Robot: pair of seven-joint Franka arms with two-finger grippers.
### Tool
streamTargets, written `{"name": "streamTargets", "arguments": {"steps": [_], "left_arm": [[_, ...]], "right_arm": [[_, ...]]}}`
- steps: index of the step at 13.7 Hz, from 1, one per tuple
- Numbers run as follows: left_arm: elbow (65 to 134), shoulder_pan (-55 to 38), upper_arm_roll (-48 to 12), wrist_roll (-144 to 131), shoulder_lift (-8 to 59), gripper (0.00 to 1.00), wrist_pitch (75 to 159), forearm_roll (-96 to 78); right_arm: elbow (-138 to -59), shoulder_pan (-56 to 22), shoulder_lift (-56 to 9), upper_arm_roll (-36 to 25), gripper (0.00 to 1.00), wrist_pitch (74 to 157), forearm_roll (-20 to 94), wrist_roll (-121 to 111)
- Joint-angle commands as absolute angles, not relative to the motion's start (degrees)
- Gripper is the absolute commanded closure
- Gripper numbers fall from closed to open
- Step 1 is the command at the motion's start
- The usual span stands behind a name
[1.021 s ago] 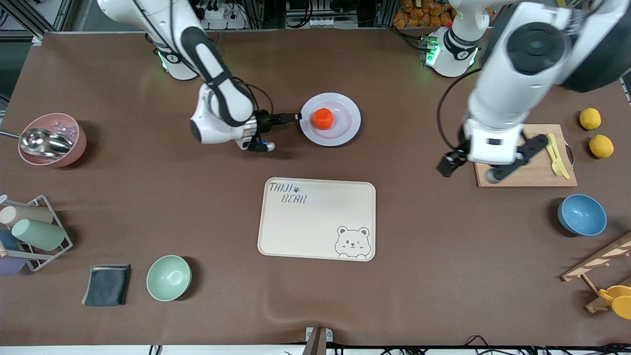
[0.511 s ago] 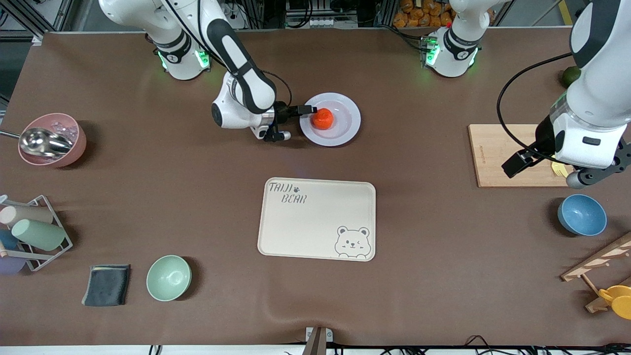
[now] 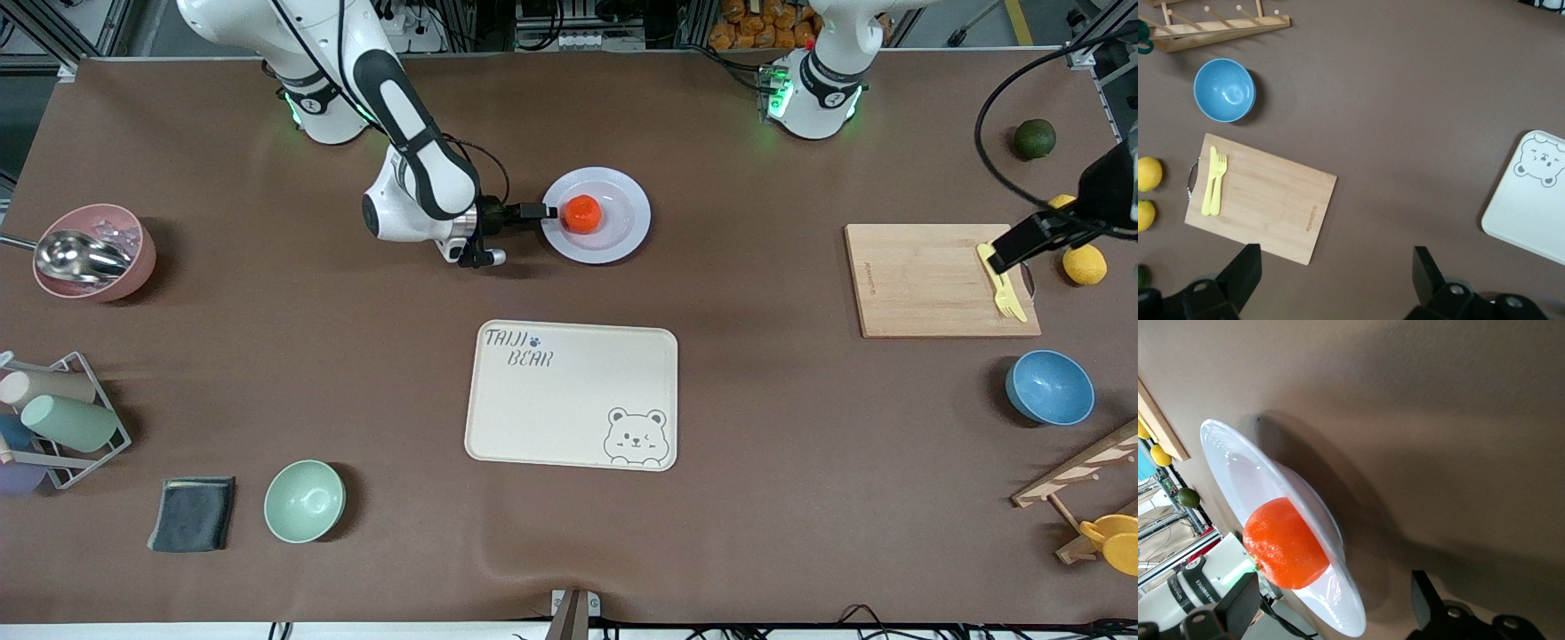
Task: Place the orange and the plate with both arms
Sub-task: 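Grip the plate rim with the right gripper while the left gripper withdraws, then lift the plate with the orange using the right gripper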
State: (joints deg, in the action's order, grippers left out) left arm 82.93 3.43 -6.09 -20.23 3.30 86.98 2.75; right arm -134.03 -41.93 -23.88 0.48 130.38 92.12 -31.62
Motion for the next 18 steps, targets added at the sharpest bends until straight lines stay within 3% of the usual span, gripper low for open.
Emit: {"name": "streamTargets", "arguments": {"steps": [1, 9, 10, 11, 12, 13, 18], "left_arm": [[84.8, -0.8, -1.8, -19.4, 0.4, 0.00, 84.9, 1.8], [86.0, -0.4, 2.5, -16.8, 0.3, 0.00, 84.5, -4.4], [86.0, -0.4, 2.5, -16.8, 0.2, 0.00, 84.5, -4.4], [86.0, -0.4, 2.5, -16.8, 0.1, 0.00, 84.4, -4.4], [86.0, -0.4, 2.5, -16.9, -0.2, 0.00, 84.3, -4.4], [86.0, -0.4, 2.5, -16.9, -0.3, 0.00, 84.3, -4.4], [86.5, -0.8, 1.9, -17.0, 0.3, 0.00, 84.4, -4.2]], "right_arm": [[-134.5, -42.8, -24.2, 1.0, 0.00, 132.0, 96.8, -33.5], [-133.9, -44.9, -24.9, 1.0, 0.00, 131.9, 99.4, -34.3], [-133.9, -44.9, -25.0, 1.1, 0.22, 131.9, 99.4, -34.3], [-133.9, -45.2, -25.2, 1.0, 0.60, 132.0, 99.5, -34.3], [-133.9, -45.4, -25.3, 1.0, 0.84, 131.9, 99.8, -34.3], [-133.9, -45.4, -25.3, 1.1, 1.00, 131.9, 100.0, -34.3], [-133.3, -46.5, -25.2, 1.1, 1.00, 131.8, 101.0, -34.3]]}}
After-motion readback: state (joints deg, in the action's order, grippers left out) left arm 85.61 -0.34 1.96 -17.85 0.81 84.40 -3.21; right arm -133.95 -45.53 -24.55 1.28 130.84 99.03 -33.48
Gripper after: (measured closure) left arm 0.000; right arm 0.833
